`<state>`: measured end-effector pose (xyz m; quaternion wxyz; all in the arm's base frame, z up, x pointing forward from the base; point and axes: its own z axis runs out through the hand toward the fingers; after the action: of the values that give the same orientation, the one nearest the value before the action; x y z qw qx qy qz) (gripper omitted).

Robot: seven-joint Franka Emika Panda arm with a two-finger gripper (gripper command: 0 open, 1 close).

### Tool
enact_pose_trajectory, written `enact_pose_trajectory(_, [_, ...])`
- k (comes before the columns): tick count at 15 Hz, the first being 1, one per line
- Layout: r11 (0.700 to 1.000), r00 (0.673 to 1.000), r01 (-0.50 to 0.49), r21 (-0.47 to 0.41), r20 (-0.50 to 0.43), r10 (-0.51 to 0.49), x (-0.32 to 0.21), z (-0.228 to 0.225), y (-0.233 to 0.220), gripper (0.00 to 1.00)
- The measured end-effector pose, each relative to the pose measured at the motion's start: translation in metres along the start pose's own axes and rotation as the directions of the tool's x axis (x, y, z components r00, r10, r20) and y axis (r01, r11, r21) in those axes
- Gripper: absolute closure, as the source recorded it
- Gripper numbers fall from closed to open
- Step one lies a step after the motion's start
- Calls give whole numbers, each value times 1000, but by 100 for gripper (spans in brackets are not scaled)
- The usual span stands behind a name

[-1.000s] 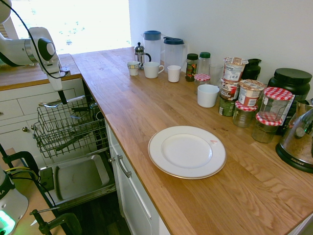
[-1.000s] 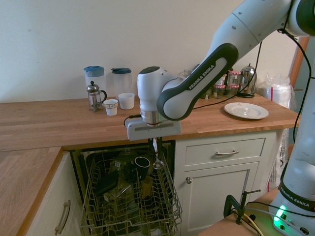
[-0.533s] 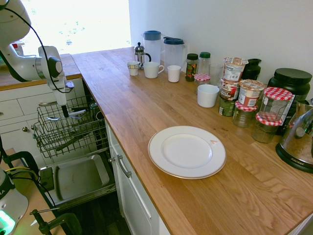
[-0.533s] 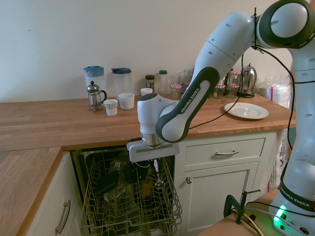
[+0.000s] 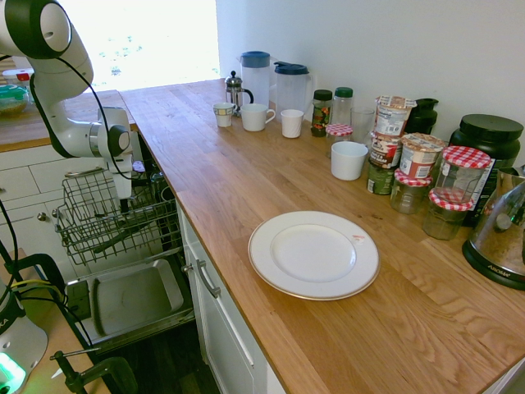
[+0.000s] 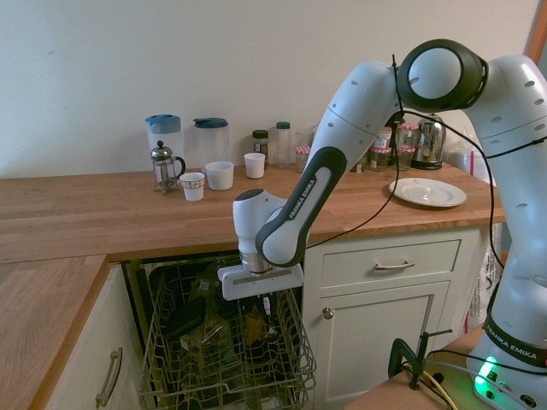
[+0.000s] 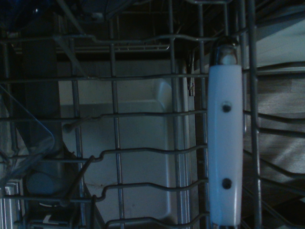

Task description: Put the spoon in the dishwasher

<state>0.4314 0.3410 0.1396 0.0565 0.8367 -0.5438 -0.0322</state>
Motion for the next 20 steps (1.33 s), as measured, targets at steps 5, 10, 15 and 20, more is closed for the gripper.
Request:
enact_pose_trajectory(5, [999,999,31,-32,-6,-31,-5,4,-2,0])
enact_pose_trajectory(10, [998,999,44,-35,-20,-44,-10,4,-3,0])
enact_pose_trajectory(15, [999,999,48,-25,-25,-48,-12,-1,-5,0])
enact_pose_trajectory(20, [999,998,42,31,-55,-40,-27,-51,1,0])
